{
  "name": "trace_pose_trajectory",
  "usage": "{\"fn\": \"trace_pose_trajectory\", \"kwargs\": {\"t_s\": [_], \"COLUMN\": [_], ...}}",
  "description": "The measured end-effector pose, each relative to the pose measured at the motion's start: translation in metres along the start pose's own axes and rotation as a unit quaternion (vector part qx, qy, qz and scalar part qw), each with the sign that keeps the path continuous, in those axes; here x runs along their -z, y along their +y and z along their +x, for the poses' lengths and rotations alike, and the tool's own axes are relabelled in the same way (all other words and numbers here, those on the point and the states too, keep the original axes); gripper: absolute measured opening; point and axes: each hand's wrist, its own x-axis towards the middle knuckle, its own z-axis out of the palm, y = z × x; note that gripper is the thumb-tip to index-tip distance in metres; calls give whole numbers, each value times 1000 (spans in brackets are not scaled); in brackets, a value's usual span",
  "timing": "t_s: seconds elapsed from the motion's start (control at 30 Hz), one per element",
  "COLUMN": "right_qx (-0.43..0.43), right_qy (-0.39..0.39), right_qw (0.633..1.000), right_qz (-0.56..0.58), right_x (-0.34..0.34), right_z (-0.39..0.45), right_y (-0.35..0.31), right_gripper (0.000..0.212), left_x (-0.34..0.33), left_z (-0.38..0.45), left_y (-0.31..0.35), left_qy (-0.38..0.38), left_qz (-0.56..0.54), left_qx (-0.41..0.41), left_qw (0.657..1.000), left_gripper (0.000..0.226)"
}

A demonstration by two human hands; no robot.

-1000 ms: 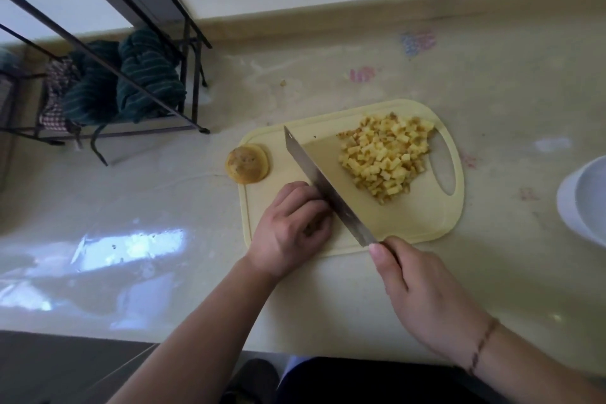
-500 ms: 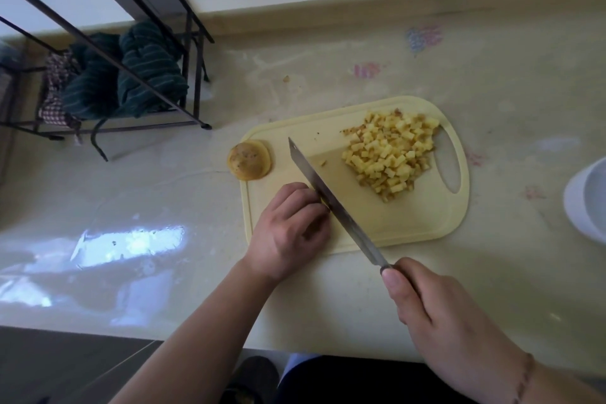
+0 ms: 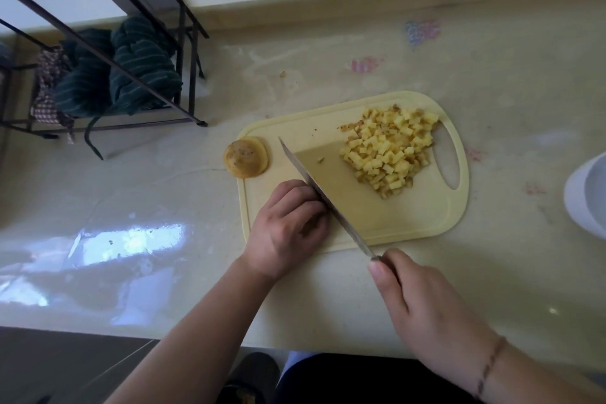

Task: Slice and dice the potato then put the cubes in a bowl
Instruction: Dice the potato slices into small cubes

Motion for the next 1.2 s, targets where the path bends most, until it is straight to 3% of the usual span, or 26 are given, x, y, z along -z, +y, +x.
{"fn": "trace_pose_trajectory", "kwargs": {"t_s": [0.23, 0.77, 1.2], "right_qx": [-23, -37, -56], "right_qy": [26, 11, -14], "right_qw": [999, 999, 995], "right_qz": [17, 35, 76], "right_x": [13, 19, 18], "right_z": [0, -8, 0], "right_y": [5, 3, 0], "right_gripper": [46, 41, 43], "left_x": [9, 1, 15], "left_z": [-9, 2, -2], "left_y": [0, -6, 2], "left_qy": [-7, -8, -43], "left_qz": [63, 30, 30], "left_qx": [-10, -41, 137], "left_qw": [998, 999, 989], "left_gripper": [7, 7, 52]}}
